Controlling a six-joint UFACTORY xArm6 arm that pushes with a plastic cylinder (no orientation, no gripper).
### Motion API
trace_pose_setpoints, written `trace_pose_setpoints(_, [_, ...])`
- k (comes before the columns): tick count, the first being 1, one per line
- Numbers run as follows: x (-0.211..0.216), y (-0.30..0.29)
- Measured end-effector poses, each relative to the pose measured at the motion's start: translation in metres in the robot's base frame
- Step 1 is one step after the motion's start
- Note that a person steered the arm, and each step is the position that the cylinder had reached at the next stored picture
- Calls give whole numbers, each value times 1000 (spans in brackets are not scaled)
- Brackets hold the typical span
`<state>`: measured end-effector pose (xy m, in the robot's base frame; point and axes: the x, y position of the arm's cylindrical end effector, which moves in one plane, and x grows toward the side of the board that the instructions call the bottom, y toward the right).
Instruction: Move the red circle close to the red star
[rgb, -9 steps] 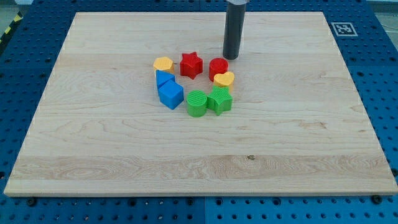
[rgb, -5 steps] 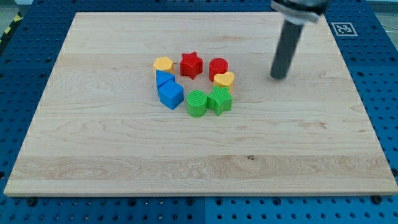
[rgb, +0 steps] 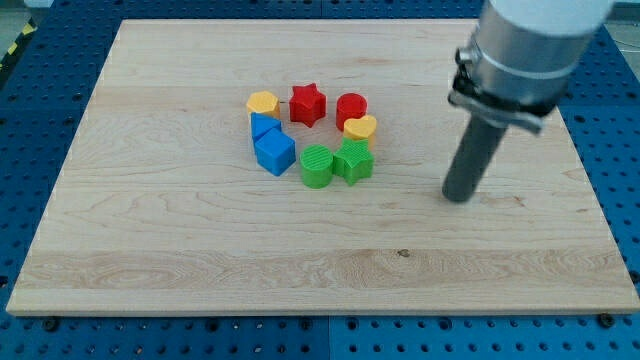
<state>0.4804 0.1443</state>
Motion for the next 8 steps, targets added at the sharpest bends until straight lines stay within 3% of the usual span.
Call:
trace_pose_setpoints(3, [-107,-15])
trace_pose_setpoints(5, [-98,-83])
trace_pose_setpoints(8, [-59,-105])
